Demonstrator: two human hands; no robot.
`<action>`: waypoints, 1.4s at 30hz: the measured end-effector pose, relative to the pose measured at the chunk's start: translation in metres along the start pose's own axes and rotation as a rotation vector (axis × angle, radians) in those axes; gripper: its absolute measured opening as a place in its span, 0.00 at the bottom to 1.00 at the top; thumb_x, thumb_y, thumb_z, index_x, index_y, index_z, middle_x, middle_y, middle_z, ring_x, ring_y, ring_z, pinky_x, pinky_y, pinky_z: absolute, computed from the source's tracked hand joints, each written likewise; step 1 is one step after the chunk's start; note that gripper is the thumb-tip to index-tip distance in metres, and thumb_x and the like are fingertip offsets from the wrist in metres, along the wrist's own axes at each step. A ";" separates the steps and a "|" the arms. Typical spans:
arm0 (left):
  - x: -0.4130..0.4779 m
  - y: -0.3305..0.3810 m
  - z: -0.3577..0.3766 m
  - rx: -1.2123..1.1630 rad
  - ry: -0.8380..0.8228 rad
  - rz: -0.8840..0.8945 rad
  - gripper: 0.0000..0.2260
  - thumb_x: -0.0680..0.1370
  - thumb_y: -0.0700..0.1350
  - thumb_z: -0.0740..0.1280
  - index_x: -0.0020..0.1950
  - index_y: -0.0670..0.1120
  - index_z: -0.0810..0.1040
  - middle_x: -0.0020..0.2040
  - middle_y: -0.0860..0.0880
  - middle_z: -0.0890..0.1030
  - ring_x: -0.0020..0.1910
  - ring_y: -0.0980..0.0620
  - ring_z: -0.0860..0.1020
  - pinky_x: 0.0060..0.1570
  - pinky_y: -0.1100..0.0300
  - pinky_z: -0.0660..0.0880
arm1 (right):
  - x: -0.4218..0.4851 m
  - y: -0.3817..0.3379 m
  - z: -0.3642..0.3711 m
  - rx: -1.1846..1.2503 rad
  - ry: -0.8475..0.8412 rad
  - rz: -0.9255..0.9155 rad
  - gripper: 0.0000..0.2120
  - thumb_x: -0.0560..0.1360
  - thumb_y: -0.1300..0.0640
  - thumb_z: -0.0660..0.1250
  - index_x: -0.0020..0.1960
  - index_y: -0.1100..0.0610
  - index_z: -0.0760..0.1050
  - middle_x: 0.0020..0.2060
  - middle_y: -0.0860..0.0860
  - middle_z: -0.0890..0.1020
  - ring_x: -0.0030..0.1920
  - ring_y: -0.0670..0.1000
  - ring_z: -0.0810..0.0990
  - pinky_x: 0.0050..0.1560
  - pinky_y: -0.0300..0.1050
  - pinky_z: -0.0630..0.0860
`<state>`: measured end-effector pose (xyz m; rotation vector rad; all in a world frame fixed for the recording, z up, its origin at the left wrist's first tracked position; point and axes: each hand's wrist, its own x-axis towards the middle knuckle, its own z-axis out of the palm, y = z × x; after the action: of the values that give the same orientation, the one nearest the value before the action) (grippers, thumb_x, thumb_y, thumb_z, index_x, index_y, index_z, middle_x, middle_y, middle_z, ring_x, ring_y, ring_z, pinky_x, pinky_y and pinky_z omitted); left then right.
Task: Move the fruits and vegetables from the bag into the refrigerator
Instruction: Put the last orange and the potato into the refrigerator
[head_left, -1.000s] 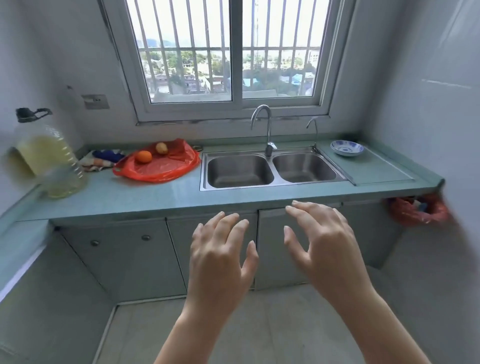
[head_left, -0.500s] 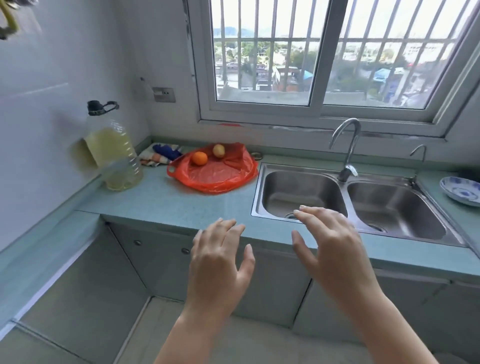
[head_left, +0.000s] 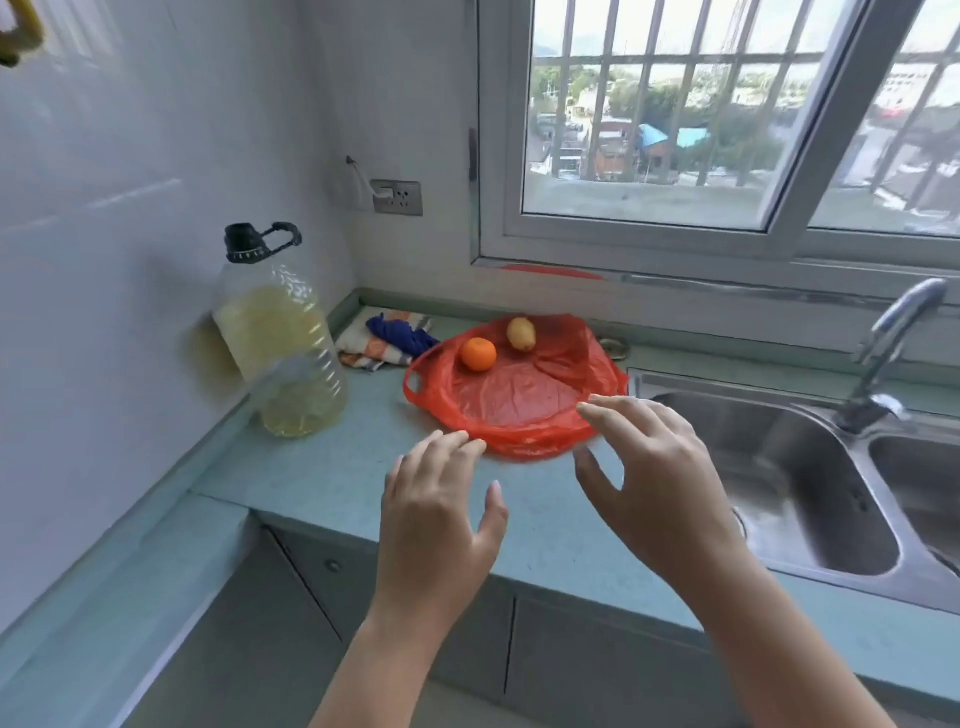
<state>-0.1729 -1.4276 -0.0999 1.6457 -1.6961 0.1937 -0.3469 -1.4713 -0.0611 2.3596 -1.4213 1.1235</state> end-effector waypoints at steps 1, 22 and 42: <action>0.011 -0.013 0.004 0.000 -0.002 0.001 0.18 0.73 0.51 0.58 0.57 0.43 0.78 0.55 0.46 0.80 0.58 0.45 0.76 0.59 0.49 0.70 | 0.012 -0.002 0.013 0.003 -0.001 0.001 0.18 0.71 0.52 0.59 0.52 0.60 0.80 0.49 0.54 0.83 0.50 0.57 0.80 0.54 0.55 0.74; 0.195 -0.139 0.173 -0.067 -0.123 -0.157 0.20 0.72 0.51 0.59 0.57 0.41 0.78 0.57 0.43 0.78 0.57 0.42 0.76 0.57 0.48 0.72 | 0.166 0.116 0.237 0.024 -0.254 0.195 0.17 0.68 0.53 0.64 0.52 0.61 0.79 0.47 0.56 0.82 0.48 0.60 0.80 0.51 0.58 0.76; 0.277 -0.208 0.328 -0.048 -0.378 -0.349 0.27 0.71 0.57 0.58 0.64 0.42 0.74 0.64 0.43 0.73 0.64 0.44 0.71 0.62 0.55 0.63 | 0.222 0.222 0.418 0.181 -0.405 0.406 0.23 0.69 0.56 0.71 0.62 0.61 0.73 0.58 0.58 0.76 0.59 0.59 0.74 0.53 0.53 0.74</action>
<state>-0.0842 -1.8726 -0.2462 1.9999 -1.6238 -0.3441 -0.2539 -1.9477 -0.2559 2.6062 -2.0926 0.9165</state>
